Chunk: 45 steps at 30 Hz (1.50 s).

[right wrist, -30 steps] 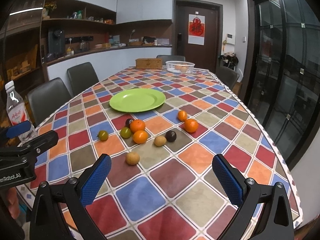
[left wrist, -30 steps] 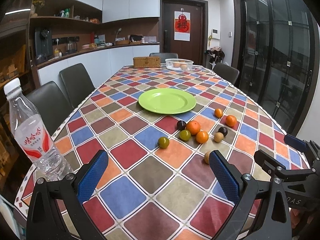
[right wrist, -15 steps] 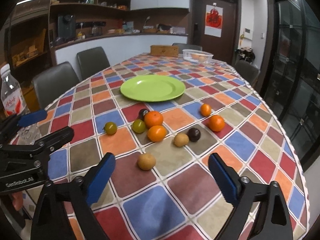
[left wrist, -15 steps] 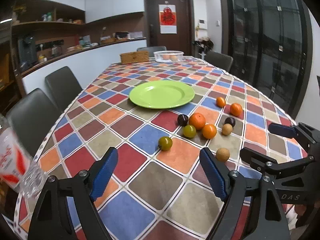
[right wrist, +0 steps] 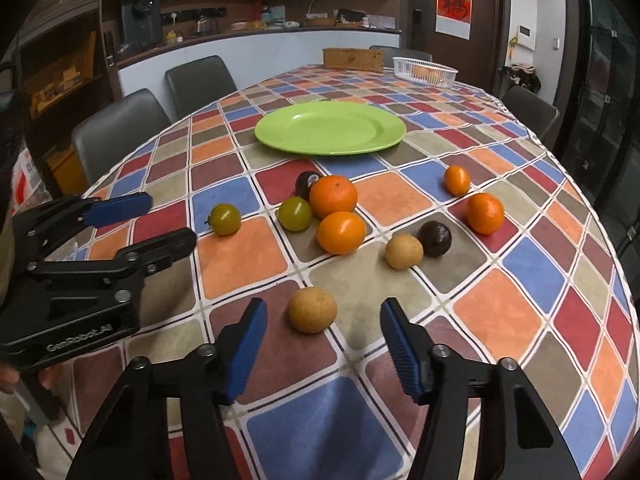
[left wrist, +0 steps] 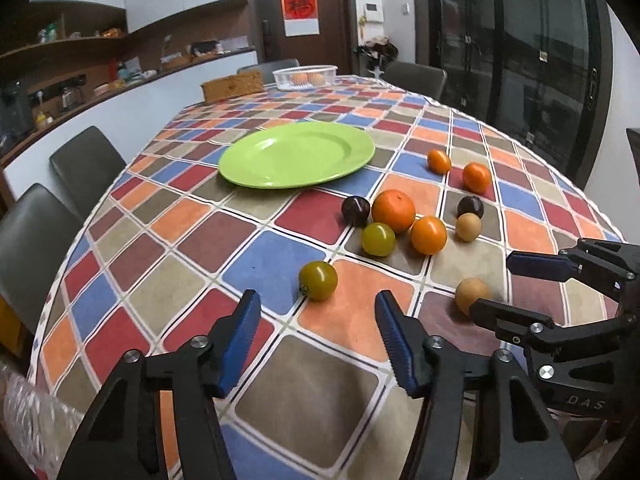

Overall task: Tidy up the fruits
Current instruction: 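Grasp the green tomato with the left tool while the right tool grasps the brown fruit, then carry both fruits onto the green plate and open both tools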

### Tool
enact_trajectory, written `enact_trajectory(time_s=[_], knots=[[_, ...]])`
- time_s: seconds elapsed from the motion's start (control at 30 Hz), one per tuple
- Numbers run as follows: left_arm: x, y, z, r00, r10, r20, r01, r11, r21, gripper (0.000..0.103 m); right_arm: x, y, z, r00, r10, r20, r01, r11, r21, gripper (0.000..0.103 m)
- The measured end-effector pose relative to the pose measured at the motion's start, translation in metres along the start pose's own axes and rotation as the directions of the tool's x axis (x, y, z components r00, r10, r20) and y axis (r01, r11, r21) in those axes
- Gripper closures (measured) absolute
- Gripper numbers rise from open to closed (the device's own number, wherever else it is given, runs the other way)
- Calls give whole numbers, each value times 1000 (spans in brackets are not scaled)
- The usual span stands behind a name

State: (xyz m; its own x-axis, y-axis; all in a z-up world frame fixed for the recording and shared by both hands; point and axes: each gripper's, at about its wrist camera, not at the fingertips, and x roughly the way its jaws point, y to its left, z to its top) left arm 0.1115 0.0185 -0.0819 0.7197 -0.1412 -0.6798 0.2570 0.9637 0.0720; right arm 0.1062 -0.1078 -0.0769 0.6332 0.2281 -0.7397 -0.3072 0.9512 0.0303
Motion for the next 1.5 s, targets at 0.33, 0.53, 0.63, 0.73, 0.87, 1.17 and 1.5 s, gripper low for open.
enact_trajectory(time_s=[0.33,0.53,0.63,0.73,0.87,1.17,1.5], knots=[[37,3,6,996,-36,-86,36,999,-8,59,18,-1,0,998,50,-44,-49,999,13,64],[49,3,9,991,-58,-119,54,998,-33,64,21,-5,1,996,78,-47,-76,997,32,72],[53,2,12,991,-54,-124,51,998,-33,65,21,-7,3,995,92,-42,-90,995,41,72],[56,3,14,990,-59,-131,54,998,-42,74,22,-10,5,994,105,-39,-103,993,53,72],[57,4,15,989,-66,-133,59,997,-58,76,23,-13,9,993,116,-29,-114,991,64,72],[39,7,25,993,-76,-93,67,993,-98,76,15,-13,27,990,141,21,-141,989,37,72],[20,17,52,998,-56,-12,54,990,-130,77,2,-23,75,980,171,105,-171,985,-14,72]])
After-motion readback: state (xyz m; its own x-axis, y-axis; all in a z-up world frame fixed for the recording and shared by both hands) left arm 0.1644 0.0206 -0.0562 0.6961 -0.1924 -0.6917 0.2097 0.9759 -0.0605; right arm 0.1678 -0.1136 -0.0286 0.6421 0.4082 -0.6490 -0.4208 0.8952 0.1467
